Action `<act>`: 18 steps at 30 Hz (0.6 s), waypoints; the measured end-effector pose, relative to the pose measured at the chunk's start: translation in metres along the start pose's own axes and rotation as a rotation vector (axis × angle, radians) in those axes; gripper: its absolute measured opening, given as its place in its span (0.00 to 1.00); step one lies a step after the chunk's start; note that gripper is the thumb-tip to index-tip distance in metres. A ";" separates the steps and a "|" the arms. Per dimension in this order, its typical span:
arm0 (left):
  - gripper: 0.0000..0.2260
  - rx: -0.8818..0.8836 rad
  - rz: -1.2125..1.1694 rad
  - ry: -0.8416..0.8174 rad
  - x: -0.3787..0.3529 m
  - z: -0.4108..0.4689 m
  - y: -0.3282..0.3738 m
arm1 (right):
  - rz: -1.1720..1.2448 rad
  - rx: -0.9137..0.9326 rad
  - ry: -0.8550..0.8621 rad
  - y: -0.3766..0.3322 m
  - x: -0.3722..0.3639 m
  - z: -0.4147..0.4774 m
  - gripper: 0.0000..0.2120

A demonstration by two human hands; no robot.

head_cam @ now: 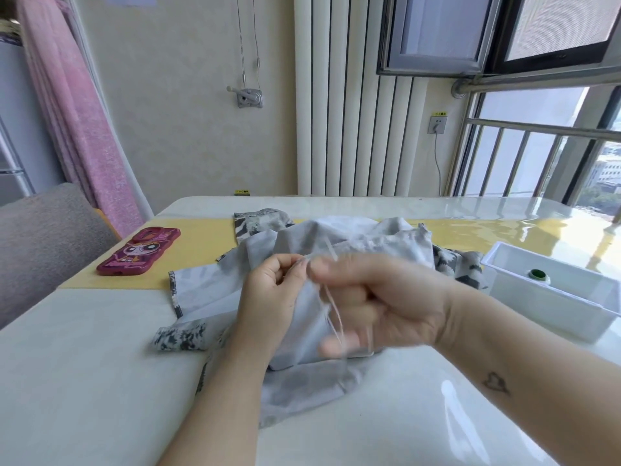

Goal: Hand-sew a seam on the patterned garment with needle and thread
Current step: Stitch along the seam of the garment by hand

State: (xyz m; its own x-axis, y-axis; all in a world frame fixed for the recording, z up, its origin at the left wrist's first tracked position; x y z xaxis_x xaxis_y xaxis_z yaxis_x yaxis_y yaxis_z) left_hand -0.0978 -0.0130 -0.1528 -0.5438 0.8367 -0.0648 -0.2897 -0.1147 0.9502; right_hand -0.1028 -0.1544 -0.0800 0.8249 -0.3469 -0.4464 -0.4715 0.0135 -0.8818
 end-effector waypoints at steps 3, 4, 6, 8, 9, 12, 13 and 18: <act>0.04 -0.002 -0.021 0.007 -0.001 0.000 0.001 | -0.458 -0.195 0.065 0.011 0.009 -0.009 0.07; 0.03 -0.009 -0.017 0.001 -0.001 -0.001 0.003 | -0.635 -0.172 0.206 0.011 0.014 -0.010 0.07; 0.03 -0.016 -0.026 -0.006 0.000 -0.003 0.003 | -0.939 0.006 0.568 0.005 0.023 -0.007 0.08; 0.02 -0.019 -0.026 -0.011 -0.001 -0.003 0.003 | -1.088 0.260 0.816 -0.003 0.029 -0.002 0.09; 0.02 -0.017 -0.026 -0.013 -0.001 -0.003 0.003 | -1.125 0.338 0.877 -0.004 0.032 0.002 0.09; 0.03 -0.027 -0.038 -0.025 -0.002 -0.003 0.003 | -1.159 0.430 0.933 -0.002 0.036 0.014 0.09; 0.04 -0.032 -0.041 -0.029 -0.002 -0.002 0.003 | -1.172 0.446 0.940 -0.001 0.037 0.017 0.09; 0.02 -0.040 -0.064 -0.023 -0.002 -0.002 0.003 | -1.169 0.467 0.955 0.000 0.042 0.022 0.09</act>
State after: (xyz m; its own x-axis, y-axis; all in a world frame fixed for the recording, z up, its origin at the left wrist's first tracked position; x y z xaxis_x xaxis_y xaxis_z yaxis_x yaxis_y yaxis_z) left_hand -0.0990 -0.0156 -0.1499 -0.5051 0.8551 -0.1172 -0.3548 -0.0820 0.9313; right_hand -0.0616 -0.1485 -0.1020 0.0716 -0.8086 0.5840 0.5411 -0.4604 -0.7038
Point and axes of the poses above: each hand's wrist, its own z-axis towards the middle knuckle, its own x-axis out of the back of the hand, y = z × x, the point moved 2 cm from there along z, towards the middle knuckle, and after that the axes turned 6 degrees about y, right-handed, at the moved point
